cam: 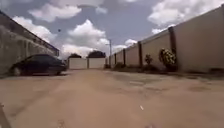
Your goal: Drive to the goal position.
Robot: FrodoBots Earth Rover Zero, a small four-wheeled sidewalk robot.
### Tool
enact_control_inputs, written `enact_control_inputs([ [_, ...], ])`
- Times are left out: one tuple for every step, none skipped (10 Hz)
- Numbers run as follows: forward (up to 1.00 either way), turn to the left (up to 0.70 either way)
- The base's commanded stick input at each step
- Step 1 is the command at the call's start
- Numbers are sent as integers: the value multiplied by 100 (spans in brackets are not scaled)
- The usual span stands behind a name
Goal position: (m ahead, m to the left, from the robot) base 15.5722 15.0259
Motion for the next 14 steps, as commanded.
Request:
enact_control_inputs([
  [60,15],
  [60,15],
  [60,15],
  [60,15],
  [60,15],
  [60,15],
  [60,15],
  [60,15],
  [60,14],
  [60,13],
  [60,0],
  [60,0],
  [60,-1],
  [60,-1],
])
